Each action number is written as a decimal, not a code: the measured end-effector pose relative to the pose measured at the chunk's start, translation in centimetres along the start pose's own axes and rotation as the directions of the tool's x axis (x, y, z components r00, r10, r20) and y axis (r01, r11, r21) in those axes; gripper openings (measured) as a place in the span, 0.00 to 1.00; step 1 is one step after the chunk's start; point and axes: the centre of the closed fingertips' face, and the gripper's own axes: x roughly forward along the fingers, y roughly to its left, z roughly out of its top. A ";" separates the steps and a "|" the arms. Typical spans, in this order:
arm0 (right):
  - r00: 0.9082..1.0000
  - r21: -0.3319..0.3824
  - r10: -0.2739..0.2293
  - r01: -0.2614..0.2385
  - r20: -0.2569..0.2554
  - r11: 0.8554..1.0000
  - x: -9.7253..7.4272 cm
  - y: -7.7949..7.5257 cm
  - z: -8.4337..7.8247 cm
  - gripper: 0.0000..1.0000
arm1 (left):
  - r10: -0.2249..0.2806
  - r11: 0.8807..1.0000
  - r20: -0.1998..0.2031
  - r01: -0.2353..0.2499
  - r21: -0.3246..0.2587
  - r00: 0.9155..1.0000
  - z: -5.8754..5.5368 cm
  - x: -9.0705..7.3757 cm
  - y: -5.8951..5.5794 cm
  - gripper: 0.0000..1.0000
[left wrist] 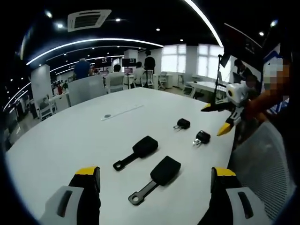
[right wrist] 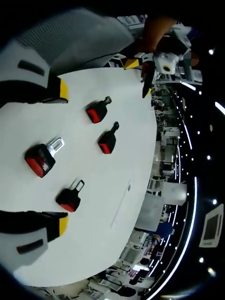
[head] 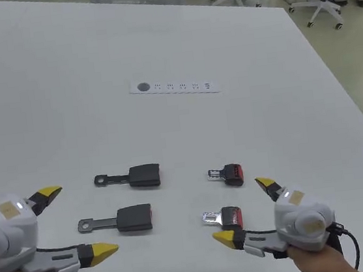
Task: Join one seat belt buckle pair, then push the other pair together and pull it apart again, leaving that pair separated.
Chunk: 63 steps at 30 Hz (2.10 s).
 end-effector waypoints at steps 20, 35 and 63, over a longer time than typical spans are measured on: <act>0.998 0.056 -0.044 0.042 0.047 0.998 0.9 1.0 0.9 0.98 | 0.158 0.984 0.068 -0.152 -0.089 0.985 1.0 -0.3 1.6 1.00; 0.999 -0.020 0.047 -0.047 0.021 0.999 0.0 0.9 0.6 0.99 | -0.076 0.997 -0.037 0.077 0.022 0.996 -1.0 -0.5 -1.6 1.00; 0.993 -0.033 0.117 -0.118 -0.008 0.993 0.4 1.7 0.1 0.99 | -0.080 0.997 -0.041 0.080 -0.004 0.996 -1.2 -0.7 -0.9 1.00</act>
